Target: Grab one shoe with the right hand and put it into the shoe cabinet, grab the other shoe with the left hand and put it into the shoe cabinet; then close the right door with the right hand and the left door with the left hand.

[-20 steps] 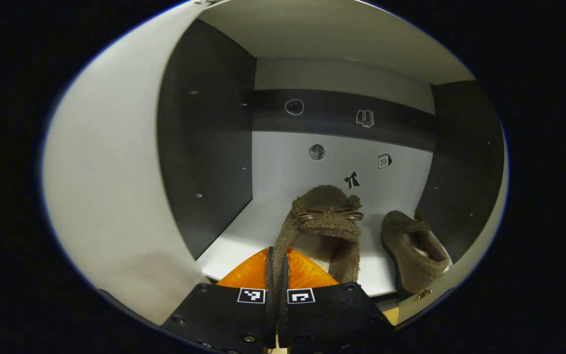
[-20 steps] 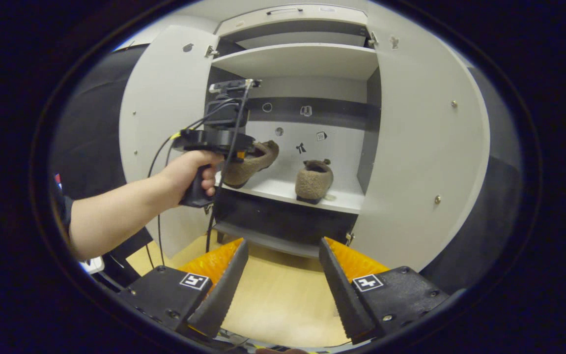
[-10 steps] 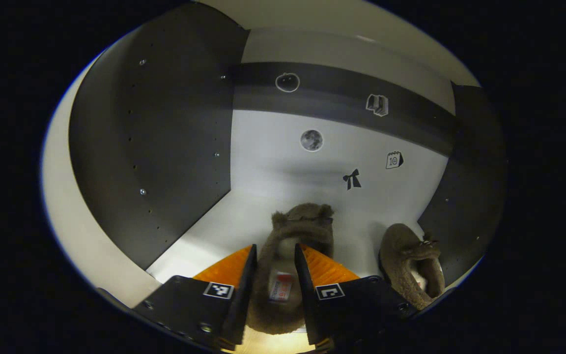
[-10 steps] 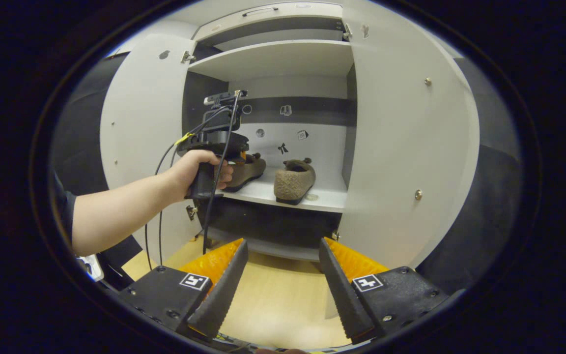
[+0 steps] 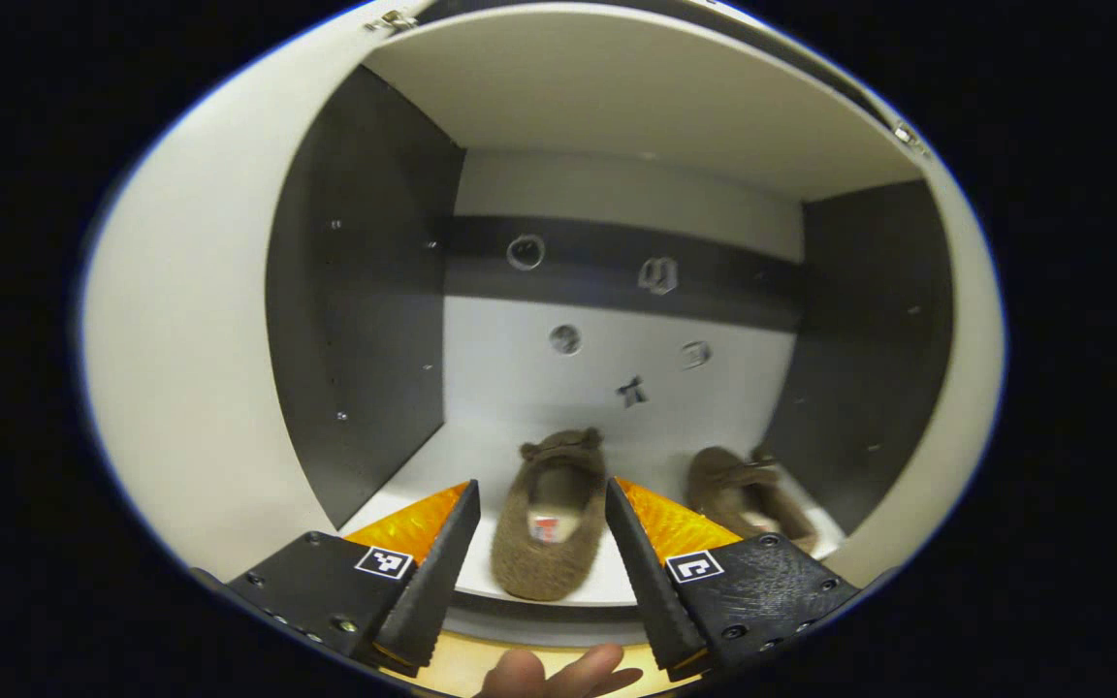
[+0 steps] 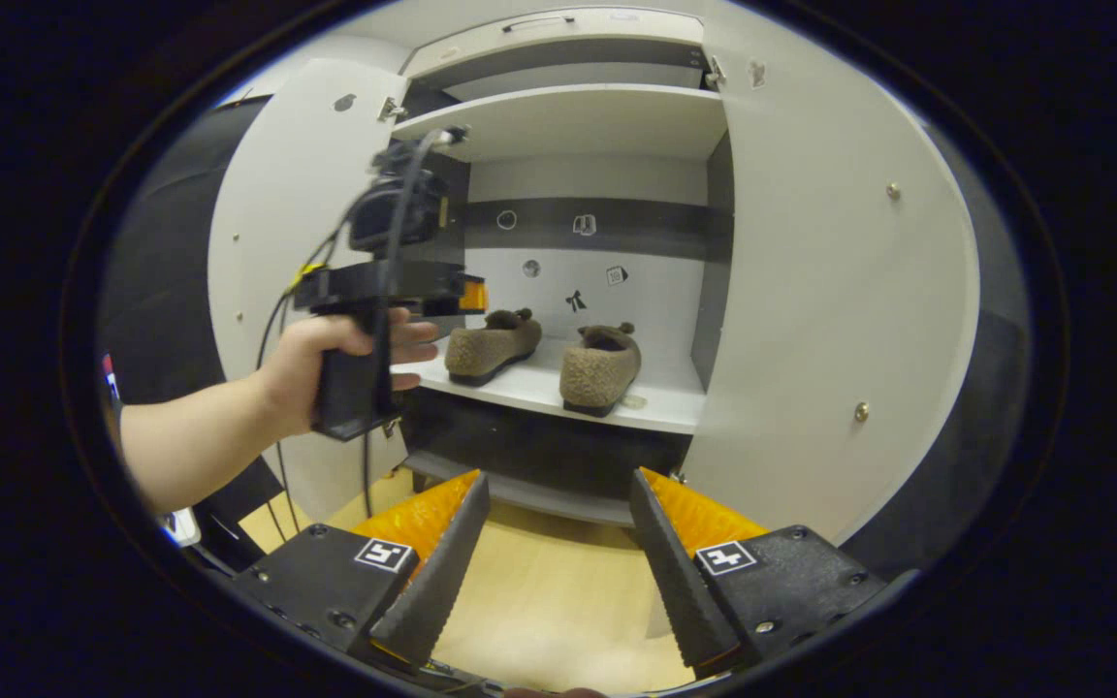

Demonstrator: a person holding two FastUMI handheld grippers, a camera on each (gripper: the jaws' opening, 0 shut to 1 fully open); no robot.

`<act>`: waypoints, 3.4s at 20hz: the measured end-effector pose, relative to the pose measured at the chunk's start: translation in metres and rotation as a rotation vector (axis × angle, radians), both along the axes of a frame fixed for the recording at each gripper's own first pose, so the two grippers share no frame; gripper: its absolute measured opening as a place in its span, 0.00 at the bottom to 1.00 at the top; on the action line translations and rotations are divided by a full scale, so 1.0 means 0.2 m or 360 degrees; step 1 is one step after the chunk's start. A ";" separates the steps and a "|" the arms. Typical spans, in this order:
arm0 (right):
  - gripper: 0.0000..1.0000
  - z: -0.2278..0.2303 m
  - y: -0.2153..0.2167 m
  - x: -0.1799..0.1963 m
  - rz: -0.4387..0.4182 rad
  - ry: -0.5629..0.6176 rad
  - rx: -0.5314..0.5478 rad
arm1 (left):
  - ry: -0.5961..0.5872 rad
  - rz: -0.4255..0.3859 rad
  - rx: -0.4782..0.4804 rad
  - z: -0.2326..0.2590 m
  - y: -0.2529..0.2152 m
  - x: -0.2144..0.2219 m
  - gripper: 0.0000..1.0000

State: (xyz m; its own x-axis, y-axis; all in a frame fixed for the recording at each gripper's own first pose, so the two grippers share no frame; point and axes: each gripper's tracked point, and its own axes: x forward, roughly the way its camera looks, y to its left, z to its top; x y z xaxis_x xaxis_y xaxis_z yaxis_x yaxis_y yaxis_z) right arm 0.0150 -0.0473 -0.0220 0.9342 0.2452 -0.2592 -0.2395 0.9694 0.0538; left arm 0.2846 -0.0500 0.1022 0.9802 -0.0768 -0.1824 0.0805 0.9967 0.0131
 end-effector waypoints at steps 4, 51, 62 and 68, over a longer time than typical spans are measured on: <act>0.92 0.06 -0.06 -0.03 -0.0096 -0.0091 -0.0046 | -0.0394 -0.0002 -0.0020 0.24 0.04 -0.34 0.81; 0.81 0.45 -0.58 0.02 -0.0174 -0.0401 -0.0037 | -0.0004 0.0083 0.0125 -0.01 -0.08 -0.95 0.94; 0.77 0.51 -0.40 0.17 -0.0104 -0.0461 0.0068 | 0.0016 0.0396 0.0127 -0.01 0.32 -1.08 0.94; 0.77 0.54 -0.26 0.23 -0.0079 -0.0518 0.0034 | -0.0006 0.0532 0.0190 0.03 0.48 -1.17 0.94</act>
